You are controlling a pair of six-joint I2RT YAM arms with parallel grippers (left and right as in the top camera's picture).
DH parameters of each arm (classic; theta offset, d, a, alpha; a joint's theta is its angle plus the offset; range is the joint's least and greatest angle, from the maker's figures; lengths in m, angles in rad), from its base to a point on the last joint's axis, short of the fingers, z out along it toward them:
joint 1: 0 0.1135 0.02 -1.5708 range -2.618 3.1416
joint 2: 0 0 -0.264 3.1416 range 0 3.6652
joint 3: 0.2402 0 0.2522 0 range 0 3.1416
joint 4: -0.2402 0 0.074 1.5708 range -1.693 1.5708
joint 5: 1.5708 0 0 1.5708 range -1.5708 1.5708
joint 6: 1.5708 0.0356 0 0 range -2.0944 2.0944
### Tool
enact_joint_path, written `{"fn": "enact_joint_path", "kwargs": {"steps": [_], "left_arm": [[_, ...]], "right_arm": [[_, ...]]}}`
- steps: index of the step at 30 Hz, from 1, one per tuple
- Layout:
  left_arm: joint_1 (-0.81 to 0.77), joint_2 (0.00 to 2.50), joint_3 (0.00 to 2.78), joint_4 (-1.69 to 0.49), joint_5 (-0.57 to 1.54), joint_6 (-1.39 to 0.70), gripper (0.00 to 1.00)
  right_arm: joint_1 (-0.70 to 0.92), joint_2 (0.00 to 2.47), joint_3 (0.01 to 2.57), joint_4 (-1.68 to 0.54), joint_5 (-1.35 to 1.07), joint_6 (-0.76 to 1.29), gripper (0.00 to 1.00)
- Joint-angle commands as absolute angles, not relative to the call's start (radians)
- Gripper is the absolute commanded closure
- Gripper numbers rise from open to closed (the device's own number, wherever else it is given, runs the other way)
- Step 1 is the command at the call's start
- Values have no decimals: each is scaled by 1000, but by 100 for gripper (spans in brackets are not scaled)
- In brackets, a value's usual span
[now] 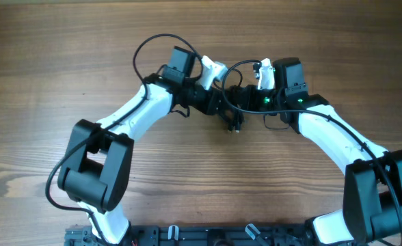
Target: Untangle cables
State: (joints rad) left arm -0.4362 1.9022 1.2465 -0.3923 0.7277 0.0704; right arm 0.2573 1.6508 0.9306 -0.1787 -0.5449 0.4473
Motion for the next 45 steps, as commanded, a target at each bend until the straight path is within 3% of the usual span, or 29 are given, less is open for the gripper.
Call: {"fn": "enact_joint_path", "kwargs": {"steps": [1, 15, 24, 27, 31, 45], "left_arm": [[-458, 1893, 1244, -394, 638, 127, 70], [-460, 1898, 1244, -355, 570, 123, 69], [-460, 1899, 1244, -345, 570, 123, 75], [-460, 1901, 1244, -337, 570, 123, 74], [-461, 1901, 1244, -329, 570, 119, 63], [-463, 1918, 1244, -320, 570, 120, 63]], "right_arm": [[258, 1654, 927, -180, -517, 448, 96], [258, 1654, 927, -180, -517, 448, 96], [258, 1654, 927, -180, -517, 448, 96], [258, 1654, 927, -180, -517, 448, 95], [258, 1654, 927, -180, -517, 450, 96], [258, 1654, 927, -180, -517, 456, 96]]}}
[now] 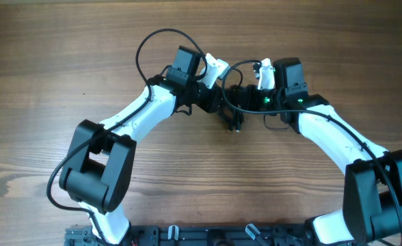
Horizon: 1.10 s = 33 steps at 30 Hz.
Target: Untangle cables
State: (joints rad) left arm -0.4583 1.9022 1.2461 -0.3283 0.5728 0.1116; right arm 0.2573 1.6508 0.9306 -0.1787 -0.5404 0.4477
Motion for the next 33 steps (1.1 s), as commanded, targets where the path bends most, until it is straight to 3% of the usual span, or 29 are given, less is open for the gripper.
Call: {"fn": "enact_joint_path", "kwargs": {"steps": [1, 5, 8, 17, 20, 23, 33], "left_arm": [[-463, 1927, 1244, -317, 570, 119, 63], [-463, 1960, 1244, -302, 553, 119, 64], [-459, 1964, 1244, -294, 485, 103, 73], [-456, 1964, 1244, -253, 463, 36, 77], [-458, 1964, 1244, -255, 475, 36, 80], [-458, 1964, 1244, -255, 508, 37, 83], [-458, 1964, 1244, -267, 680, 103, 87]], "right_arm": [[258, 1654, 927, -180, -517, 456, 96], [258, 1654, 927, -180, -521, 456, 96], [258, 1654, 927, -180, -521, 456, 96], [258, 1654, 927, -177, -520, 456, 96], [258, 1654, 927, -152, -516, 456, 81], [258, 1654, 927, -120, -516, 482, 75], [258, 1681, 927, -104, -515, 545, 76]]}}
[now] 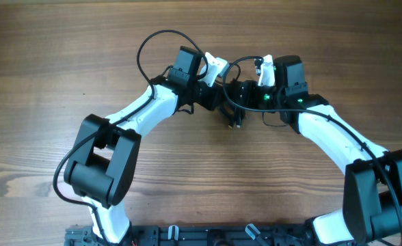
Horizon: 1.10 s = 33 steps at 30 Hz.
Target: Untangle cables
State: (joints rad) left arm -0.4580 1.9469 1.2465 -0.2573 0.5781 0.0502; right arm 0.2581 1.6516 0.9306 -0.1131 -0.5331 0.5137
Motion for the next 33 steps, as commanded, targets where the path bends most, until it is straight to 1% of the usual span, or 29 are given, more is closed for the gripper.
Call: {"fn": "enact_joint_path", "kwargs": {"steps": [1, 6, 8, 9, 15, 17, 18, 20, 21, 26, 33], "left_arm": [[-458, 1964, 1244, -270, 688, 105, 87], [-458, 1964, 1244, -294, 691, 128, 89], [-458, 1964, 1244, -303, 691, 128, 89], [-458, 1964, 1244, -304, 691, 128, 89], [-457, 1964, 1244, -303, 667, 127, 85], [-457, 1964, 1244, -302, 669, 127, 82], [-458, 1964, 1244, -295, 669, 127, 76], [-458, 1964, 1244, -287, 668, 127, 56], [-458, 1964, 1244, -282, 667, 127, 53], [-459, 1964, 1244, -263, 652, 127, 52], [-461, 1975, 1244, -233, 612, 123, 52]], "right_arm": [[258, 1691, 927, -98, -513, 552, 76], [258, 1728, 927, -65, -468, 552, 76], [258, 1731, 927, -65, -440, 550, 85], [258, 1731, 927, -65, -441, 550, 88], [257, 1731, 927, -76, -445, 519, 86], [256, 1731, 927, -75, -453, 509, 84], [247, 1730, 927, -67, -503, 498, 83], [223, 1730, 927, -55, -584, 498, 83], [213, 1730, 927, -52, -608, 498, 83], [168, 1730, 927, -49, -716, 496, 83], [169, 1731, 927, -63, -722, 501, 83]]}}
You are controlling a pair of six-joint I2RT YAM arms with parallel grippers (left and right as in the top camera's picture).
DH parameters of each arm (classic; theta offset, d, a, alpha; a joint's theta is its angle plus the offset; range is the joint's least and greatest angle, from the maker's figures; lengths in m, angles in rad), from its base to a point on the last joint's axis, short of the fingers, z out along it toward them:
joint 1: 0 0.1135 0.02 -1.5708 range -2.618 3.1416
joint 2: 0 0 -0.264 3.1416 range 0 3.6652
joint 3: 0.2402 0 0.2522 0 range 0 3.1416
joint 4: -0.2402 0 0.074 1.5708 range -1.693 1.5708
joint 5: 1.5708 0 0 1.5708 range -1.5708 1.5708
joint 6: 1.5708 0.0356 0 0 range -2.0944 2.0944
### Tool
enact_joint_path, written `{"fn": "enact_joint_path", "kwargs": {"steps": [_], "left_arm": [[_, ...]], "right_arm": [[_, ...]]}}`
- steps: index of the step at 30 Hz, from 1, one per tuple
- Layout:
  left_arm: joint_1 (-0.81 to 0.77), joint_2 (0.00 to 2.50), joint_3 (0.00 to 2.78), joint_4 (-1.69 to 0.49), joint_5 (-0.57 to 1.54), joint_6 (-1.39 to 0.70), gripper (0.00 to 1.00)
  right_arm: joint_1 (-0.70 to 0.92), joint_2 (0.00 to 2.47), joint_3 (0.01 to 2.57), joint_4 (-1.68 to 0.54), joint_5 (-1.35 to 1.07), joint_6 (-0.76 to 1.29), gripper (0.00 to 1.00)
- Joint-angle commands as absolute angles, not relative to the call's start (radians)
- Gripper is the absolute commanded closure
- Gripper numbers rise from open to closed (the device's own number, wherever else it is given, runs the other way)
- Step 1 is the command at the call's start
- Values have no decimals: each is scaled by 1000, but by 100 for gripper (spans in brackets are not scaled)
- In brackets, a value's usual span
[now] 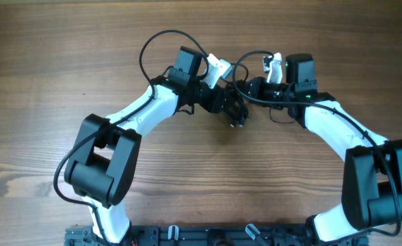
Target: Untangle cables
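Note:
A small tangle of black cables sits at the middle of the table, held between the two arms, with a loose end hanging toward me. My left gripper reaches in from the left and is shut on the tangle. My right gripper comes in from the right, a little behind the tangle. It looks shut on a strand that runs back to the tangle. Black fingers against black cable hide the exact grip.
The wooden table stretches out on all sides. Thin black camera leads arc over each wrist: a big loop behind the left arm and a smaller arc over the right. The arm bases stand along the near edge.
My right gripper and wrist have moved to the right and slightly back, away from the left gripper. The tangle has shifted a little to the right. The left arm has hardly moved.
At the oldest moment both grippers met closely over the tangle at mid-table. They stayed pressed together there through the two later moments, while the left elbow shifted slightly. Now the right gripper stands apart to the right, with the tangle drawn out between the two.

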State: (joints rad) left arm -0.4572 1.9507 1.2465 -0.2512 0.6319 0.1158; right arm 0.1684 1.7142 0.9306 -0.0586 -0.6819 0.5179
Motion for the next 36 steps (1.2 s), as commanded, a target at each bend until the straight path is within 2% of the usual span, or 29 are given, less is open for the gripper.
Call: {"fn": "enact_joint_path", "kwargs": {"steps": [1, 5, 7, 11, 13, 29, 36], "left_arm": [[-461, 1975, 1244, -224, 612, 123, 51], [-463, 1976, 1244, -183, 609, 123, 51], [-463, 1976, 1244, -170, 604, 124, 53], [-463, 1977, 1244, -164, 604, 124, 61], [-463, 1977, 1244, -164, 604, 124, 63], [-494, 1977, 1244, -111, 589, 124, 58], [-503, 1977, 1244, -109, 530, 123, 61]], "right_arm": [[169, 1731, 927, -65, -728, 501, 83], [169, 1731, 927, -65, -746, 529, 81], [169, 1731, 927, -64, -742, 534, 77], [169, 1731, 927, -63, -708, 535, 54], [169, 1731, 927, -51, -700, 536, 51], [169, 1731, 927, -39, -702, 554, 48], [126, 1730, 927, 107, -984, 578, 54]]}}
